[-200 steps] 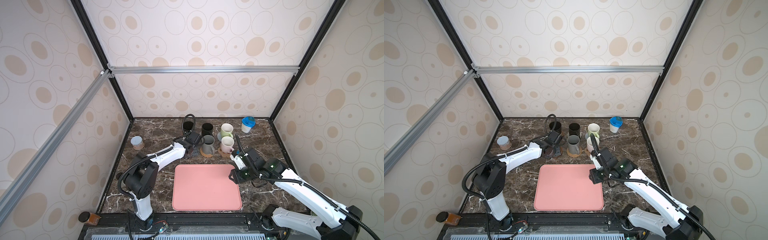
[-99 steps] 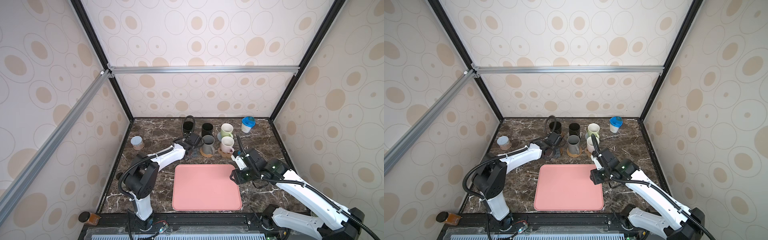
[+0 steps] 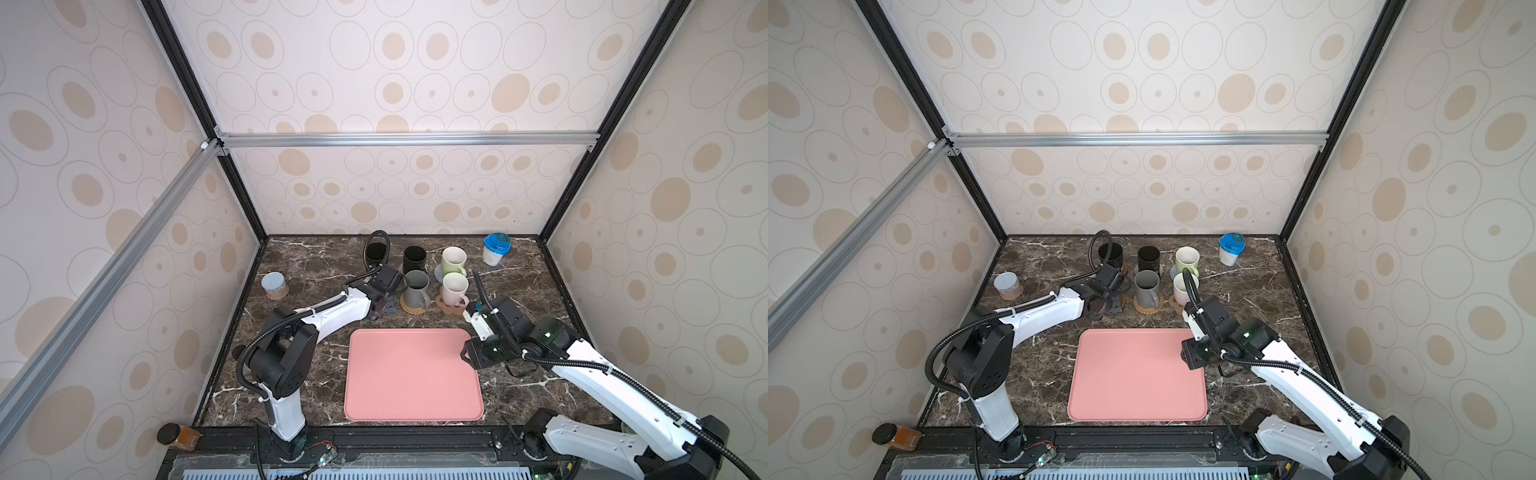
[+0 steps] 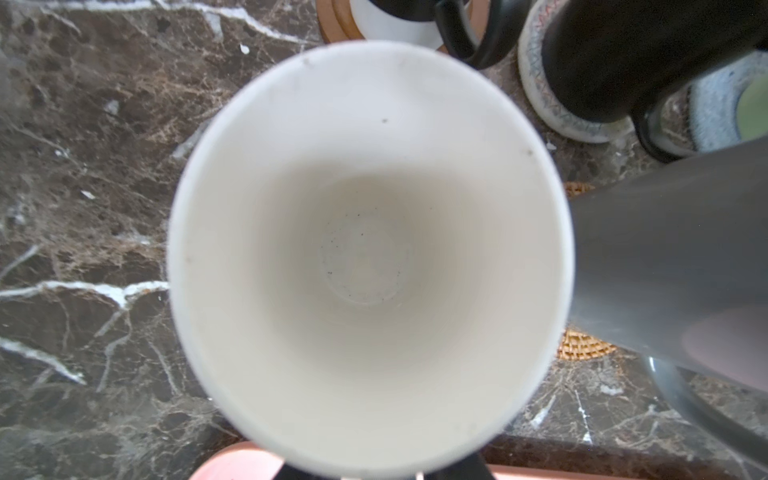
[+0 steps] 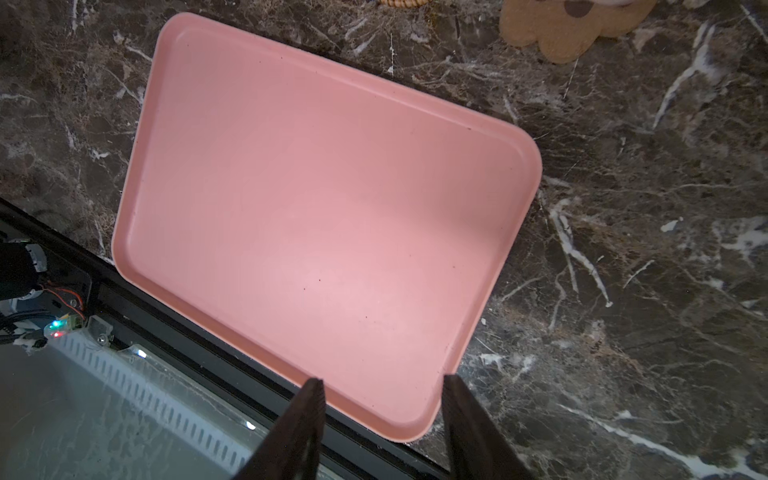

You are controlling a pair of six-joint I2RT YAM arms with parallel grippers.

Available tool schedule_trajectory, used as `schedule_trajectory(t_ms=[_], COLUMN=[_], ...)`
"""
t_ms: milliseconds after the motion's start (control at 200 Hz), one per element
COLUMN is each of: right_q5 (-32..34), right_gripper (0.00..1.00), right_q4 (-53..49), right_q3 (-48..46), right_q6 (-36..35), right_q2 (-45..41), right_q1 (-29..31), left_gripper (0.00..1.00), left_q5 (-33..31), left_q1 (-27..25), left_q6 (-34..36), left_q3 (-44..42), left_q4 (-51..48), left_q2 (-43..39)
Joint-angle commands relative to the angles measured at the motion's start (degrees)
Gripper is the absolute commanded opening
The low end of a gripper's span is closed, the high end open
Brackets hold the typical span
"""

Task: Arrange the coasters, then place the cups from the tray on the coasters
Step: 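Lower the white mug onto the wooden coaster with the left gripper, then open the left gripper and release the white mug on the coaster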

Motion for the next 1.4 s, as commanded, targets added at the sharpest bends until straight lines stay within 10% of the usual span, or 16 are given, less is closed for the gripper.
schedule_trajectory(t_ms=[0,990,1396], right_q5=[0.8,0.9,11.3], right_gripper=[0.5,0.5,0.52], right_q4=[-1.3,-1.5,-0.8], right_q3=[0.2,1.8,1.4], right_q6=[-0.3,0.2,0.3], right_q2=[-0.7,1.0,-2.5], right_q1=[0.0,0.0,0.0], left_gripper=[0.37,0.44,0.54], left_q5=[-0.8,7.4,7.5], left_q1=[0.6,-0.2,-1.1], left_q6=[-0.7,-0.7,1.1], left_q3=[-0.5,-3.4,-13.0], left_q4=[1.3,8.7,15.9], left_q2=[-2.3,-4.9,-15.7])
